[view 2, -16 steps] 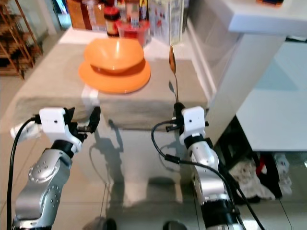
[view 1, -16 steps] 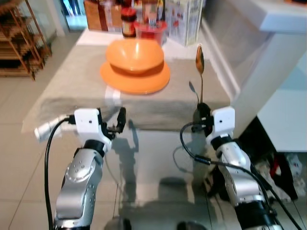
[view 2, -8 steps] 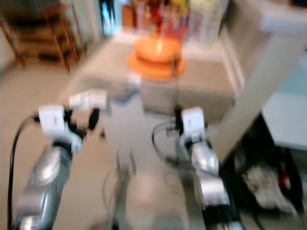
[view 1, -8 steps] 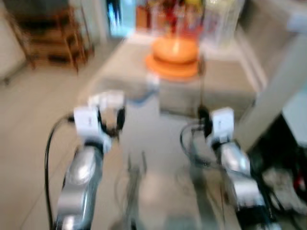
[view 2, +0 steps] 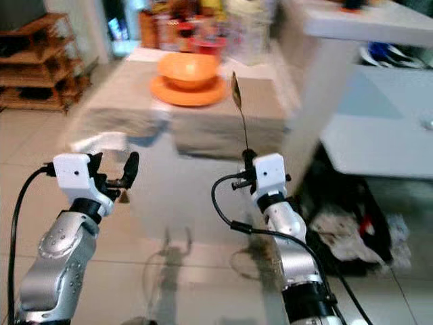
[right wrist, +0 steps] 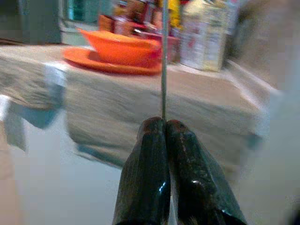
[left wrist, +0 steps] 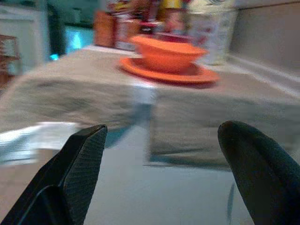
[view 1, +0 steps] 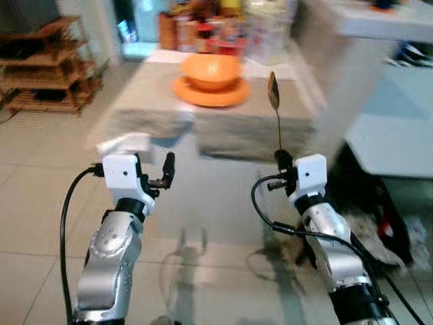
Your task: Setting the table
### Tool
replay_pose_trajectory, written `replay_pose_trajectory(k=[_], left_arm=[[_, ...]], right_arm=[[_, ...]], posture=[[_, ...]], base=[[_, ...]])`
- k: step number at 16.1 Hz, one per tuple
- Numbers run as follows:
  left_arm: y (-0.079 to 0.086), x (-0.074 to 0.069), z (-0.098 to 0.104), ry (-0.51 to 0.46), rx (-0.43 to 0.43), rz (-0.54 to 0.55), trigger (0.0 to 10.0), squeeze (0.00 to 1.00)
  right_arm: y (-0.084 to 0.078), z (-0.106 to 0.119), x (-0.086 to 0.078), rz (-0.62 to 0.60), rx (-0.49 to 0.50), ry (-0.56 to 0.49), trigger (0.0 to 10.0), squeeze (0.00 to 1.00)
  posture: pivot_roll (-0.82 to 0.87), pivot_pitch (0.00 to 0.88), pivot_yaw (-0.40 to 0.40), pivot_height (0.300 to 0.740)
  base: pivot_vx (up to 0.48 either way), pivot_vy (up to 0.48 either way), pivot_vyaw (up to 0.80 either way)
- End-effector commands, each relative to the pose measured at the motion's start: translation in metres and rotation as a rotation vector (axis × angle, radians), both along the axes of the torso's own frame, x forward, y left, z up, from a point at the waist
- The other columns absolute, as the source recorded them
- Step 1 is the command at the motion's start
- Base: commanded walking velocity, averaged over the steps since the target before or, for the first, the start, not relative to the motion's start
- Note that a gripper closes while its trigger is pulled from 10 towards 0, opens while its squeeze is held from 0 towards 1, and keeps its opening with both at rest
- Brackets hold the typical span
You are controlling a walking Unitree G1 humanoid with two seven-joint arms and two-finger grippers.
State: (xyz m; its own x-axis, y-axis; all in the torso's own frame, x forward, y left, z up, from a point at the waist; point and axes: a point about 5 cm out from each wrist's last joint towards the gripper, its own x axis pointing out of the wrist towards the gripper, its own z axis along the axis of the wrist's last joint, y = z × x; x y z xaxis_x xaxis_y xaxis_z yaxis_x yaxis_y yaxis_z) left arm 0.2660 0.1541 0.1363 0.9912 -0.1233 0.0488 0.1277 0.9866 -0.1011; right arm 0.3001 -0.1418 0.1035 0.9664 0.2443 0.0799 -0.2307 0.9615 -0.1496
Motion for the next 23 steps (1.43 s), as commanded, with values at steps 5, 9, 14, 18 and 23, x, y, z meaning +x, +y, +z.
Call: replay_pose_trajectory(k=[5, 9, 14, 18, 23], left_arm=[[-0.008, 0.006, 0.004, -0.014, 0.014, -0.042, 10.0, 0.00], [-0.011, 0.008, 0.003, -0.006, 0.025, -0.051, 10.0, 0.00], [-0.010, 0.010, -0.003, 0.022, 0.047, -0.037, 10.0, 0.00], [-0.009, 0.013, -0.005, 0.029, 0.051, -0.015, 10.0, 0.00], [-0.006, 0.015, -0.007, 0.040, 0.063, 0.025, 10.0, 0.00]], right_arm=[[0.002, 0.002, 0.001, 0.004, 0.005, -0.008, 0.0, 0.00], [0.003, 0.002, 0.000, 0.010, 0.003, -0.009, 0.0, 0.00], [0.004, -0.002, -0.004, 0.021, -0.001, -0.002, 0.0, 0.00], [0.005, -0.001, -0.005, 0.033, -0.010, -0.007, 0.0, 0.00], [0.008, -0.001, -0.006, 0.043, -0.006, -0.006, 0.0, 0.00]], posture=[[-0.05, 0.000, 0.017, 0.731], [-0.06, 0.000, 0.023, 0.731], [-0.06, 0.000, 0.028, 0.731], [-0.07, 0.000, 0.030, 0.731], [-0.07, 0.000, 0.034, 0.731]], base=[[0.000, -0.461, 0.00], [0.000, -0.453, 0.00], [0.103, -0.418, 0.00], [0.267, -0.395, 0.00], [0.276, -0.389, 0.00]])
